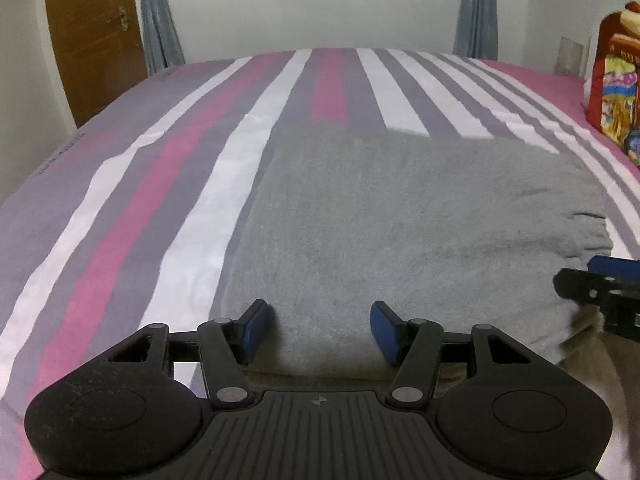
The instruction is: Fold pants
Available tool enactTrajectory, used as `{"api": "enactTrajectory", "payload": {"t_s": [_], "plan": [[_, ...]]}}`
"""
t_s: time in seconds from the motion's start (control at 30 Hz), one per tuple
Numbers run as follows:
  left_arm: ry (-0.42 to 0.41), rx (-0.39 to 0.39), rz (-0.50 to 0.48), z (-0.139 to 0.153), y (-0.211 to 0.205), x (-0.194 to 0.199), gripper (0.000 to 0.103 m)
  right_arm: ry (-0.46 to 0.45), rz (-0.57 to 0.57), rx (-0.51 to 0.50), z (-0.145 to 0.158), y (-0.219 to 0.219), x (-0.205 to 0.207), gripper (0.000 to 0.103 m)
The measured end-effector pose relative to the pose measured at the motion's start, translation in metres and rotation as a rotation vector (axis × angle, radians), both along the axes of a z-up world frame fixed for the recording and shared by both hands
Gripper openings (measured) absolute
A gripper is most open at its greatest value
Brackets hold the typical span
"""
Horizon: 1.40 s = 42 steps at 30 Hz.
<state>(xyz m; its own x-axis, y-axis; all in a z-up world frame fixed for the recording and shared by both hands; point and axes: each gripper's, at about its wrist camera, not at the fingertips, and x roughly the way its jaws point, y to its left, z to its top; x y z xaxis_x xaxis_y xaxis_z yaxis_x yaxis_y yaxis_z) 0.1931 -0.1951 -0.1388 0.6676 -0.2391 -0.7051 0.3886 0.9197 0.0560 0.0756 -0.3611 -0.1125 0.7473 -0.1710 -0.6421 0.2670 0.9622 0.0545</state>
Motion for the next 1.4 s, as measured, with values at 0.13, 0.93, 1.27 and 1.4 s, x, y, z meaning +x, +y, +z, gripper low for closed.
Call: {"api": "enactTrajectory", "payload": {"t_s": [0.13, 0.93, 1.27, 1.4], "plan": [[0.012, 0.015, 0.012, 0.004, -0.003, 0.002, 0.057, 0.019, -0.015, 0.006, 0.003, -0.002, 0.011, 0.044], [-0.05, 0.021, 0.024, 0.06, 0.019, -0.055, 0.089, -0.04, -0.029, 0.083, 0.049, 0.029, -0.056, 0.064], [-0.112, 0.022, 0.0, 0.109, 0.051, -0.132, 0.103, -0.018, 0.033, 0.161, 0.07, 0.049, -0.12, 0.093], [-0.124, 0.01, -0.009, 0.13, 0.069, -0.162, 0.103, -0.066, 0.048, 0.167, 0.091, 0.064, -0.159, 0.103]]}}
